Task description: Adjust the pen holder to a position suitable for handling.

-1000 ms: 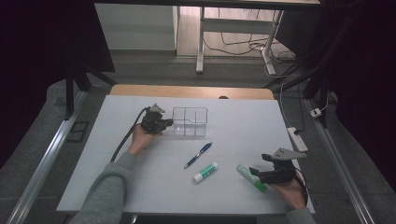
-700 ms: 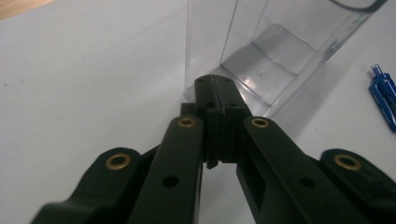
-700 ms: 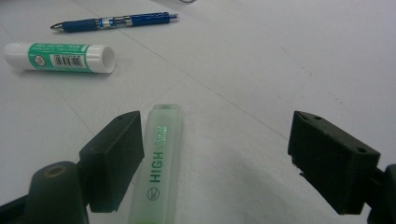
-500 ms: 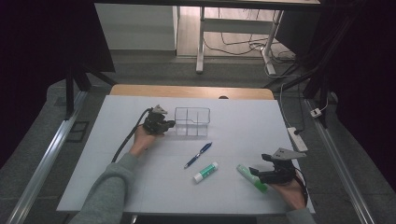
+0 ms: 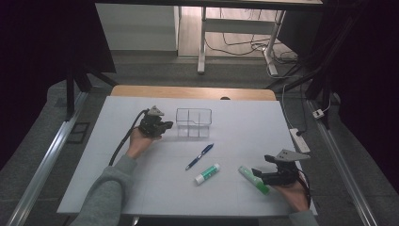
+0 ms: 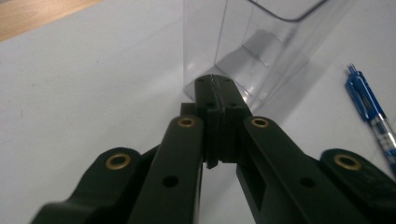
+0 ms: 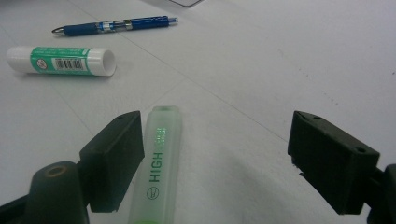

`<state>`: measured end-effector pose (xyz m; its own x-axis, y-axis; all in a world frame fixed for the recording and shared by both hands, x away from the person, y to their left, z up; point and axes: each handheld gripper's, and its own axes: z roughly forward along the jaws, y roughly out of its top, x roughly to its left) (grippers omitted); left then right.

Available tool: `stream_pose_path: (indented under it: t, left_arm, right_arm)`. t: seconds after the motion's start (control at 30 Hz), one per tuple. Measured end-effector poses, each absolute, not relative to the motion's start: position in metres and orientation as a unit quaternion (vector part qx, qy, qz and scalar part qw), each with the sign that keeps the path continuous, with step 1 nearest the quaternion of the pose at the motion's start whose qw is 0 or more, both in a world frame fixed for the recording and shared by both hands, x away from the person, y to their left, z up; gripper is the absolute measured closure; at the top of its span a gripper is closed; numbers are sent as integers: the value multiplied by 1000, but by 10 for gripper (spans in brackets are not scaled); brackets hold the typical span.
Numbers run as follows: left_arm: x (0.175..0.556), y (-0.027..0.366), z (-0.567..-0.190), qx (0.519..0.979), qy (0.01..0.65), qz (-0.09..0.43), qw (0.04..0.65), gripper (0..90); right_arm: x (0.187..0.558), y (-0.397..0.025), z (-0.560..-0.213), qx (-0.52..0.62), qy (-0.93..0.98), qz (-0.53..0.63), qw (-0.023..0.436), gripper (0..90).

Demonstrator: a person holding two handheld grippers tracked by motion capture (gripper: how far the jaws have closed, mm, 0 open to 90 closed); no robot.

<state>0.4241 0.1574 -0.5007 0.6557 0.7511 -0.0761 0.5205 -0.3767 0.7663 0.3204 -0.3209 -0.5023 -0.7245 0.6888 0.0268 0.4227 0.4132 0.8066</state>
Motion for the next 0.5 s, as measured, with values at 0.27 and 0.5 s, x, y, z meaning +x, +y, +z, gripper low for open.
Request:
stream_pose_path:
  t: [0.27,0.5]
  left_arm:
    - [402,160,-489,820,378,155,401,886]
    - [389,160,-482,827,366,157,398,886]
  right_arm:
    - [322,-321,-502,334,824,431,153,182]
    - [323,-321,-503,334,824,432,149,182]
